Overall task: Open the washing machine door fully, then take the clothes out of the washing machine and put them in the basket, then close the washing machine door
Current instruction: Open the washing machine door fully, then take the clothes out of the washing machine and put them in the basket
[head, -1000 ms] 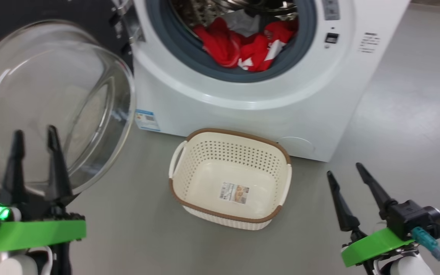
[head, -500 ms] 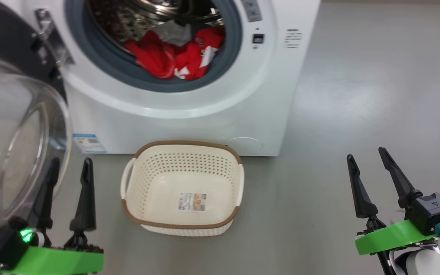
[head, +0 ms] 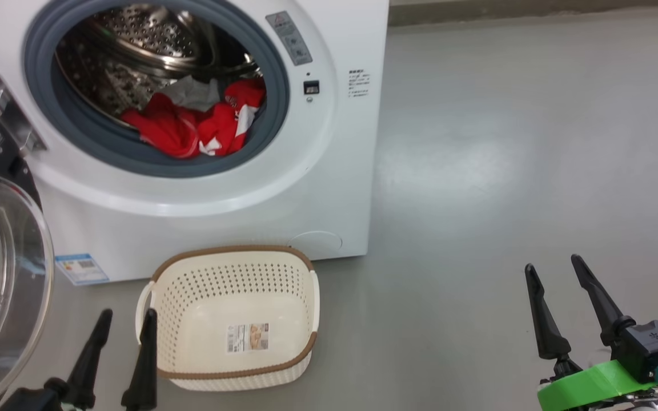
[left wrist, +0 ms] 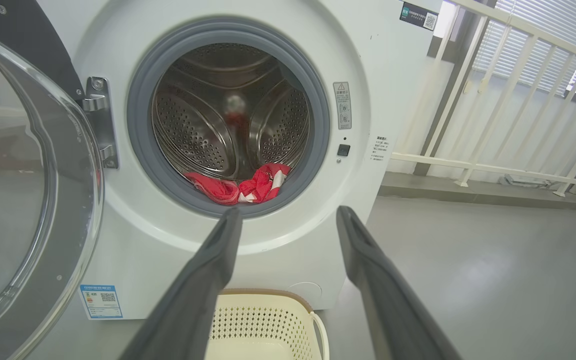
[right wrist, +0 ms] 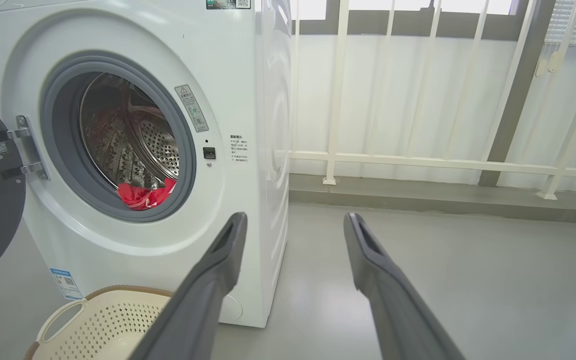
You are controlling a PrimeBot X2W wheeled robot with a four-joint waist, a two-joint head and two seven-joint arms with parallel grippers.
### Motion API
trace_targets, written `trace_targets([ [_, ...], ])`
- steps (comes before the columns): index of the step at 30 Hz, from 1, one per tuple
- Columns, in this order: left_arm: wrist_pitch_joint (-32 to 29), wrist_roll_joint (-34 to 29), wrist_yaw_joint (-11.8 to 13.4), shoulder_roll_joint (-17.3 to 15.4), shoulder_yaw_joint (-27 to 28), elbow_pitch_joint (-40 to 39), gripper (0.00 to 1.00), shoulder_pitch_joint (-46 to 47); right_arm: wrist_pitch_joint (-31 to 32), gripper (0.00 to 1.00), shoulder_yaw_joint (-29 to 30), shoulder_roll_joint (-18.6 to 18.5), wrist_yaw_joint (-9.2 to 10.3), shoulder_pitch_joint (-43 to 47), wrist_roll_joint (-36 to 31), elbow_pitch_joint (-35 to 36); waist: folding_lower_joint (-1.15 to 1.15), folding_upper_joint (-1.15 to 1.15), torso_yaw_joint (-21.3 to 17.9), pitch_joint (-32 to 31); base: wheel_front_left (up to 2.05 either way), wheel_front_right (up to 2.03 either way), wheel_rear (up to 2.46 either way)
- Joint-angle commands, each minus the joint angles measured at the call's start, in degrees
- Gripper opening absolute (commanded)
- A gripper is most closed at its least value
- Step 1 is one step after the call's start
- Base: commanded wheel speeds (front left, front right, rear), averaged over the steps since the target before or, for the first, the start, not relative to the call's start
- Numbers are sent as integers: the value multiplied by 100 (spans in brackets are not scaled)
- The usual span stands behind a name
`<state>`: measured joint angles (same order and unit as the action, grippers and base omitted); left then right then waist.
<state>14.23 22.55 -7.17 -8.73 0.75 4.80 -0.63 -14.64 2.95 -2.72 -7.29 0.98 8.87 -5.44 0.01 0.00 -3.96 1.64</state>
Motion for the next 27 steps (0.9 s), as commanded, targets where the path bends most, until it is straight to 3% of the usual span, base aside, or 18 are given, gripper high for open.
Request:
trace_targets([
  [1,57,28,-31,-163,165,-57,100,20,-36,100,-104,-16,-20,-41,-1,155,-1,0,-164,-186,0,0,0],
  [27,73,-37,103,-118,99,42,100,-370,-36,100,1,-16,-20,357,-111,264,-1,0,-165,-607,0,0,0],
])
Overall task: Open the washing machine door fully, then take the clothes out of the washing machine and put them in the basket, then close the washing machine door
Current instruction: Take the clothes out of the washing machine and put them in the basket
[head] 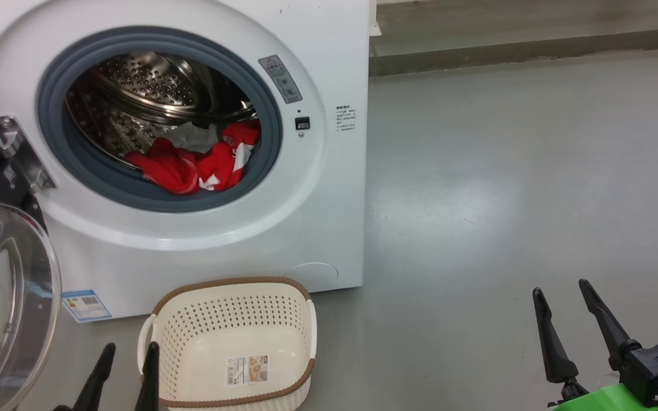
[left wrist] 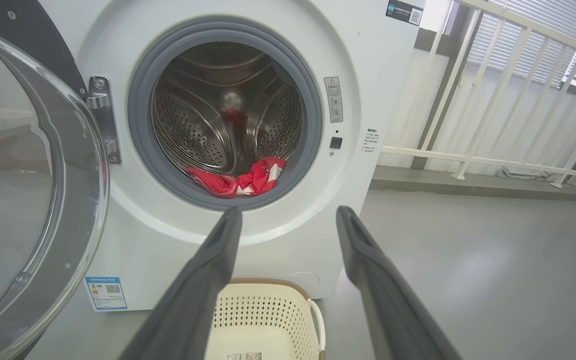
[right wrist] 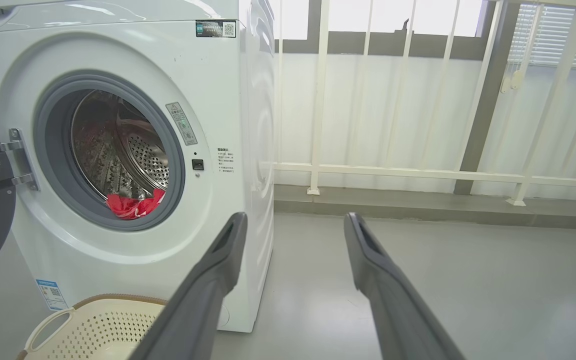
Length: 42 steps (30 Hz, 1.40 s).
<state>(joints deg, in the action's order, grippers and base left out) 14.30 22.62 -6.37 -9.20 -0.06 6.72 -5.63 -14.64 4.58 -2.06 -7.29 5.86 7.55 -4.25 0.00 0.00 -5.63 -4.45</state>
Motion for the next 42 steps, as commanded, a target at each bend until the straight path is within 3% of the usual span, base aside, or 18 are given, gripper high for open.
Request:
trace_targets([
  [1,65,-77,71,-84,191,-158,100,132,-36,100,-163,-82,-20,-131,20,141,0,0,12,4,0,0,0],
  [7,-15,-152,240,-102,186,-185,100,154,-36,100,-163,-82,-20,-114,14,127,0,0,57,4,30,-30,0],
  [28,17,-106,343,-93,177,-398,100,157,-36,100,-253,-82,-20,-153,12,17,0,0,85,93,147,-147,0],
  [42,-30,-140,479,-99,111,-410,100,155,-36,100,-342,-82,-20,-185,31,0,0,0,91,162,17,-17,0],
])
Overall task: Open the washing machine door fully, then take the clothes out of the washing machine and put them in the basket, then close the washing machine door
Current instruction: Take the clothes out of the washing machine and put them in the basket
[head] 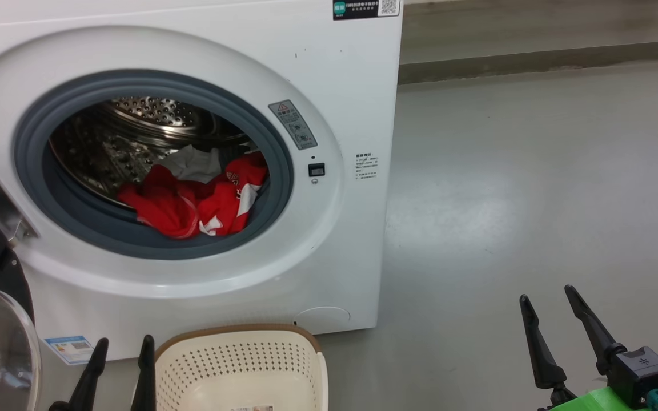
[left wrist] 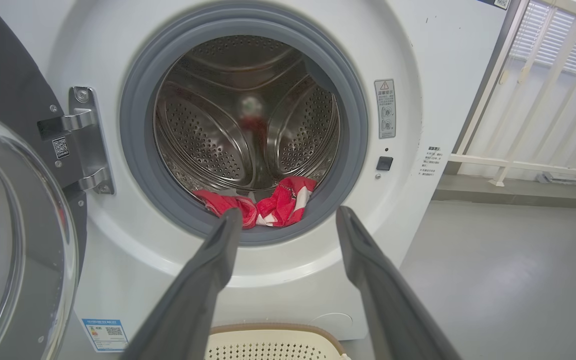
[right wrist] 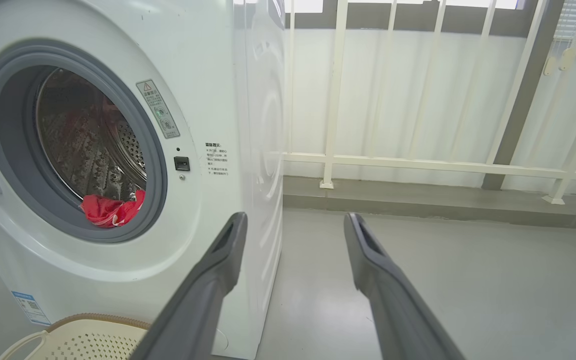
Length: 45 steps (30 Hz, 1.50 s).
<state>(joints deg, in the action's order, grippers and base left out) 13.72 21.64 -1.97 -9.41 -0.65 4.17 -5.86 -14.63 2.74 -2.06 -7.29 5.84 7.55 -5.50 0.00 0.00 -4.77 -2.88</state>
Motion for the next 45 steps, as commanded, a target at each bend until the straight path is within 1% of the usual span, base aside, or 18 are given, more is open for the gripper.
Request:
trace_targets([
  [1,24,-37,55,-73,172,-152,100,187,-37,100,-164,-82,-20,-182,33,130,0,0,13,12,0,0,0],
  [8,-20,-40,117,-43,102,-111,100,368,-37,100,-164,-82,-20,-170,25,152,0,0,103,88,0,0,0],
  [12,-96,-28,144,-25,51,-29,100,630,-37,100,-203,-82,-20,-212,0,180,0,0,183,214,0,0,0],
  [19,-116,-67,198,-2,-29,190,100,1242,-37,100,-348,-82,-20,-484,-102,224,0,0,318,622,0,0,0],
  [23,-85,-193,336,-12,-40,415,100,1708,-37,100,-386,-82,-20,-674,-121,265,0,0,403,921,0,0,0],
  [26,-68,-279,417,10,-89,620,100,2090,-37,100,-441,-82,-20,-790,-121,271,0,0,445,1150,0,0,0],
  [30,-45,-316,445,58,-160,1014,100,2769,-37,100,-528,-82,-20,-1002,-110,321,0,0,440,1576,0,0,0],
  [34,-3,-250,364,139,-202,1374,100,3379,-37,100,-559,-82,-20,-1174,-146,388,0,0,408,1948,0,0,0],
  [38,60,-196,275,193,-191,1921,100,4037,-37,100,-572,-82,-20,-1332,-154,468,0,0,348,2263,0,0,0],
  [41,100,-268,290,192,-168,2347,100,4521,-37,100,-597,-82,-20,-1438,-131,516,0,0,285,2483,0,0,0],
  [42,100,-268,290,192,-168,2347,100,4521,-37,100,-597,-82,-20,-1438,-131,516,0,0,285,2483,0,0,0],
  [45,118,-363,374,191,-130,2704,100,4975,-37,100,-632,-82,-20,-1540,-129,547,0,0,226,2708,0,0,0],
])
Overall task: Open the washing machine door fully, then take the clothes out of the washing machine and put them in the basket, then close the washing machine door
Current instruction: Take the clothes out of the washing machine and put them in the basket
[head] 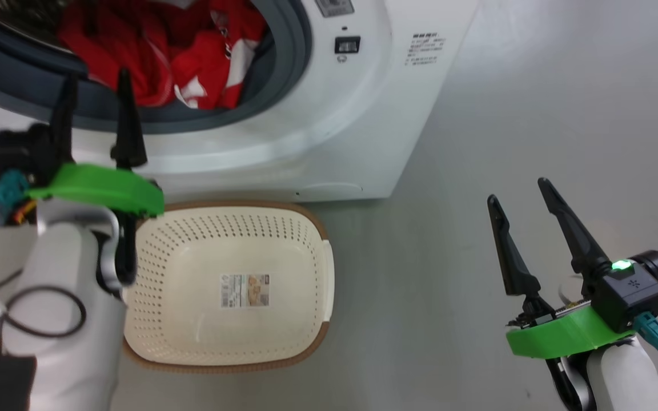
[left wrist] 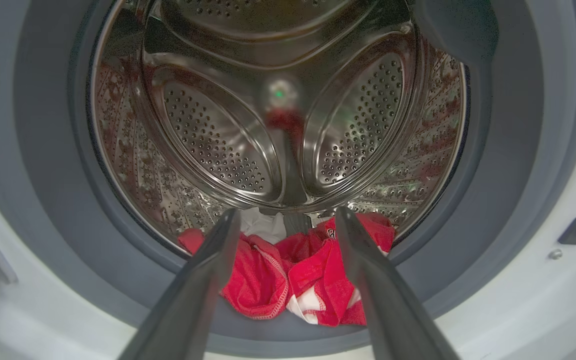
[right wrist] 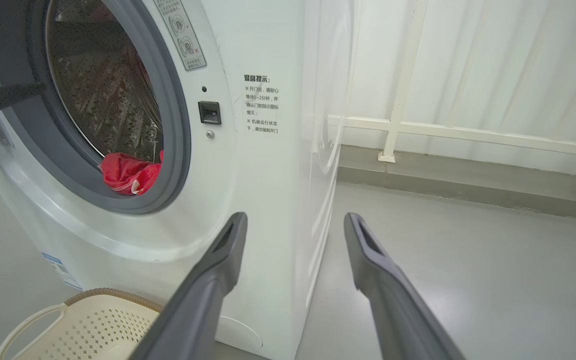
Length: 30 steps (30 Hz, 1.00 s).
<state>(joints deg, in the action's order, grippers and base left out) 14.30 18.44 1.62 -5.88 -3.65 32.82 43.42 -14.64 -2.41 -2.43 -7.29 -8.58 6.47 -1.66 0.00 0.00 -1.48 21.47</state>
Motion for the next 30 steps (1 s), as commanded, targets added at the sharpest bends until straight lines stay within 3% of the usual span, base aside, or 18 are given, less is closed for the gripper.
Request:
trace_targets([
  [1,62,-75,40,-169,174,-40,100,197,-36,100,-123,-44,-20,-134,-19,178,0,0,-121,354,0,0,0],
  [8,-63,-124,94,-291,156,948,100,1344,-36,100,-188,-44,-20,-373,-31,223,0,0,-244,906,0,0,0],
  [18,-1017,-767,611,-732,-323,2286,100,2508,-36,100,-282,-44,-20,-586,62,171,0,0,-470,1203,0,0,0],
  [30,-1772,-1252,1123,-966,-792,3073,100,2985,-36,100,-348,-44,-20,-617,231,146,0,0,-545,1278,0,0,0],
])
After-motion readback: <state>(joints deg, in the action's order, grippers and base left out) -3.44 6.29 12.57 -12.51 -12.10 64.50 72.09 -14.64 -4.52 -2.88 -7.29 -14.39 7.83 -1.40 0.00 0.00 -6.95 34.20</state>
